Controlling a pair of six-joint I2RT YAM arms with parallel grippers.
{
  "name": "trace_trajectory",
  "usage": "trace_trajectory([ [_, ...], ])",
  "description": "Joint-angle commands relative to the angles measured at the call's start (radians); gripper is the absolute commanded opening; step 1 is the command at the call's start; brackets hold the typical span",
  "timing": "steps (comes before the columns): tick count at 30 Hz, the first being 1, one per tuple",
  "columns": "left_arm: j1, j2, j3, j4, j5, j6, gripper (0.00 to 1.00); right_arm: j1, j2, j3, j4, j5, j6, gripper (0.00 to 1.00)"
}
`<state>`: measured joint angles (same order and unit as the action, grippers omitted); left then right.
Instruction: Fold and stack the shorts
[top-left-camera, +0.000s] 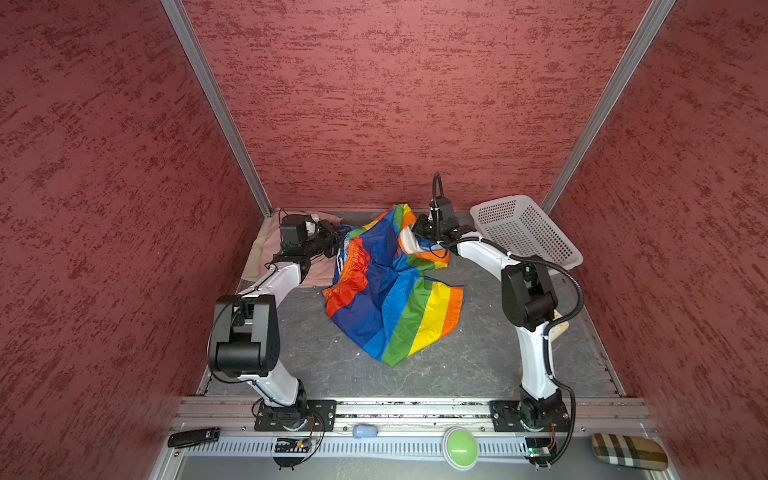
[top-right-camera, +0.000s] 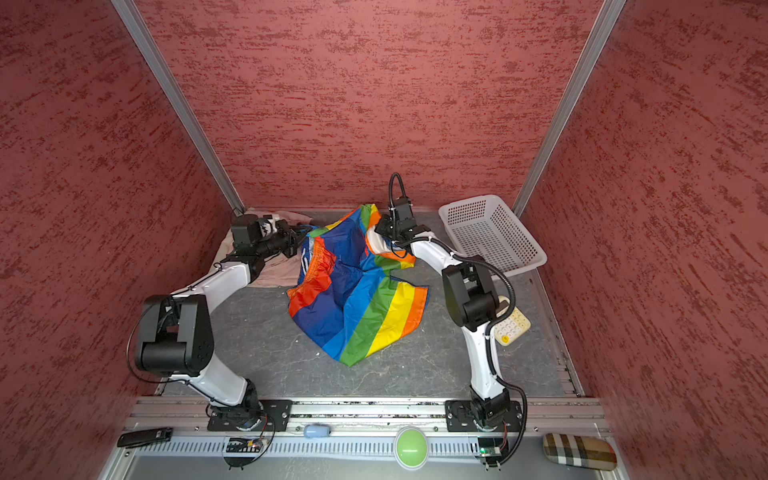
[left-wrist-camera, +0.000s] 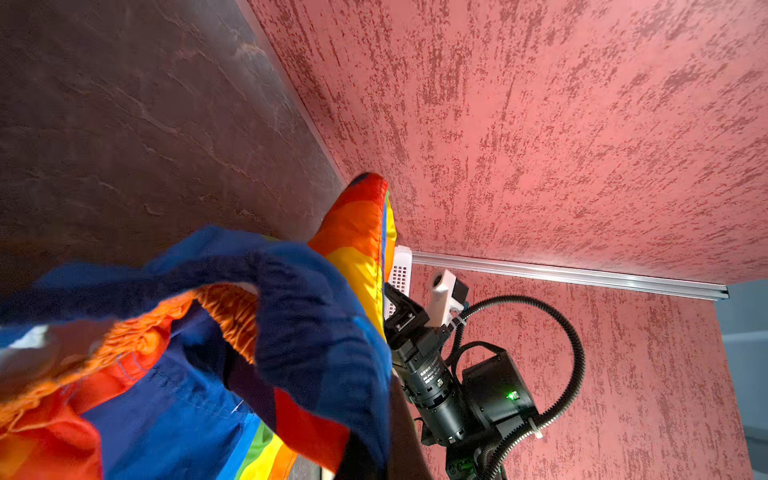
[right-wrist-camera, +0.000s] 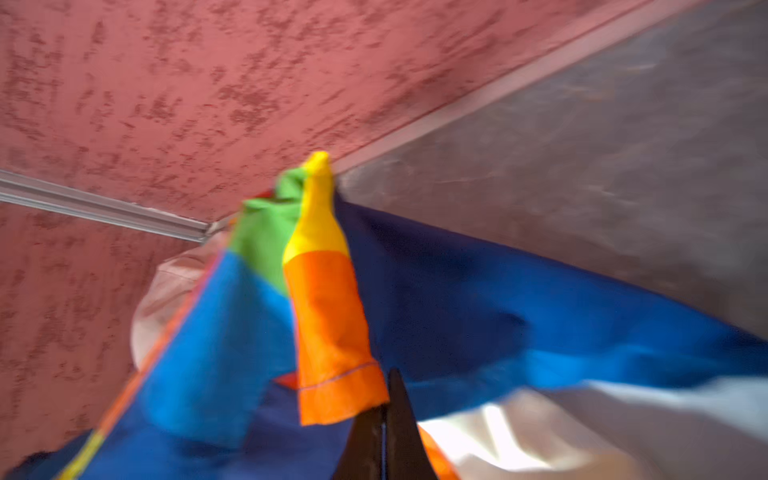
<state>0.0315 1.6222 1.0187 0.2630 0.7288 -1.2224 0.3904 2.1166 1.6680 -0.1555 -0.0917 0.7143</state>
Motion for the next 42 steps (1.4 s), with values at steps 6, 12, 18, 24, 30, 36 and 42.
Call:
trace_trajectory([
  [6,0.033,-0.060,-0.055,0.023,0.047,0.026,0.00,-0.100,-0.335,-0.350,-0.004,0.103,-0.150,0.00],
  [12,0.053,-0.081,-0.110,0.012,0.071,0.047,0.00,-0.108,-0.384,-0.452,-0.161,0.223,-0.234,0.08],
  [18,0.112,-0.126,-0.173,0.013,0.093,0.050,0.00,-0.110,-0.588,-0.567,-0.214,0.280,-0.186,0.27],
  [24,0.102,-0.151,-0.173,0.002,0.099,0.050,0.00,-0.087,-0.837,-0.721,-0.102,0.099,0.073,0.66],
  [30,0.096,-0.166,-0.175,0.021,0.099,0.027,0.00,0.076,-0.875,-0.891,0.256,0.021,0.481,0.99],
  [36,0.091,-0.178,-0.175,0.015,0.099,0.027,0.00,0.123,-0.795,-1.101,0.698,0.046,0.750,0.99],
  [42,0.083,-0.189,-0.170,0.002,0.103,0.029,0.00,0.123,-0.600,-1.135,1.006,0.035,0.900,0.97],
])
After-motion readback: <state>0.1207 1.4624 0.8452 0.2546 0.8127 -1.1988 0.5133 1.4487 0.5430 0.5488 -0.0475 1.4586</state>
